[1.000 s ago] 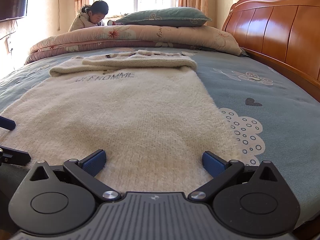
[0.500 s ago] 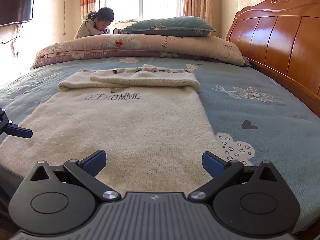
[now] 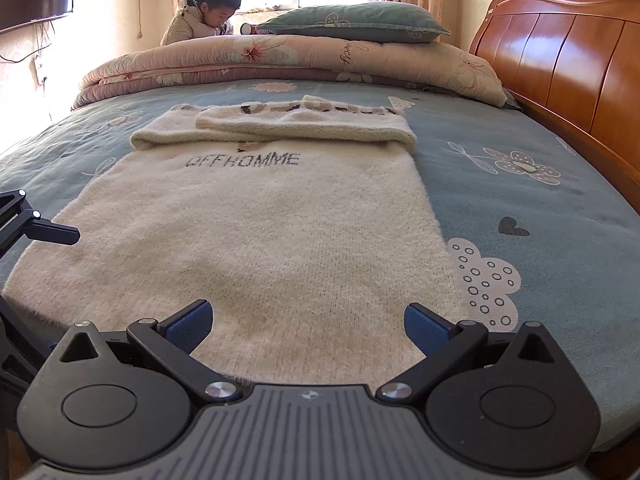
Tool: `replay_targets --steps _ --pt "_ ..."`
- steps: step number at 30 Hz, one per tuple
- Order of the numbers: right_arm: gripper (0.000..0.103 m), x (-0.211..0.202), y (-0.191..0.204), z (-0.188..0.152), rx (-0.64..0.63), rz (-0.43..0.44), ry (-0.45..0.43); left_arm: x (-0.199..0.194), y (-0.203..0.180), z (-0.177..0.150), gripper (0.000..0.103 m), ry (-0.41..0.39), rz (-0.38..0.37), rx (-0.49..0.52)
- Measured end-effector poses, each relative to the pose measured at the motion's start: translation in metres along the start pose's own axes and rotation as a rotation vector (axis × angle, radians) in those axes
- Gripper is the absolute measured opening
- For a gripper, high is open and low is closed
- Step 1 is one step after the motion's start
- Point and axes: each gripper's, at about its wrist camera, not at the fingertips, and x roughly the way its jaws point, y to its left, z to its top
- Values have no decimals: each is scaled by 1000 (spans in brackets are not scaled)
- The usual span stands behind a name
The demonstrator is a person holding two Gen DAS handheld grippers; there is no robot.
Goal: Fold clothes
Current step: 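Roll the left gripper and bring it beside the right gripper at the hem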
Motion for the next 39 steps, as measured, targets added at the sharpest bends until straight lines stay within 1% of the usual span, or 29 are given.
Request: replay_targets --steps 7,9,12,18,21,24,29,31,35,39 --pt "103 2 6 4 -25 9 12 0 0 -1 102 -18 5 17" --pt "103 3 7 4 -27 13 16 1 -2 0 103 -26 12 40" --pt "103 3 9 5 -31 14 16 1 -5 2 103 -38 27 102" --pt "103 1 8 7 -23 15 8 -1 -22 7 103 -63 57 356" --pt "103 -1 7 7 -9 16 6 -4 -31 8 102 -70 56 486" --pt "103 -1 5 6 3 13 7 -1 -38 9 102 -78 62 584" --pt "103 0 2 3 29 22 13 6 -43 13 103 -82 89 635" --pt "103 0 2 2 28 22 14 6 -41 13 103 -86 90 641" --pt "103 -1 -3 2 35 25 10 6 -30 10 103 -56 83 627" --pt "103 -2 -9 2 51 25 6 4 -22 2 103 -36 89 639"
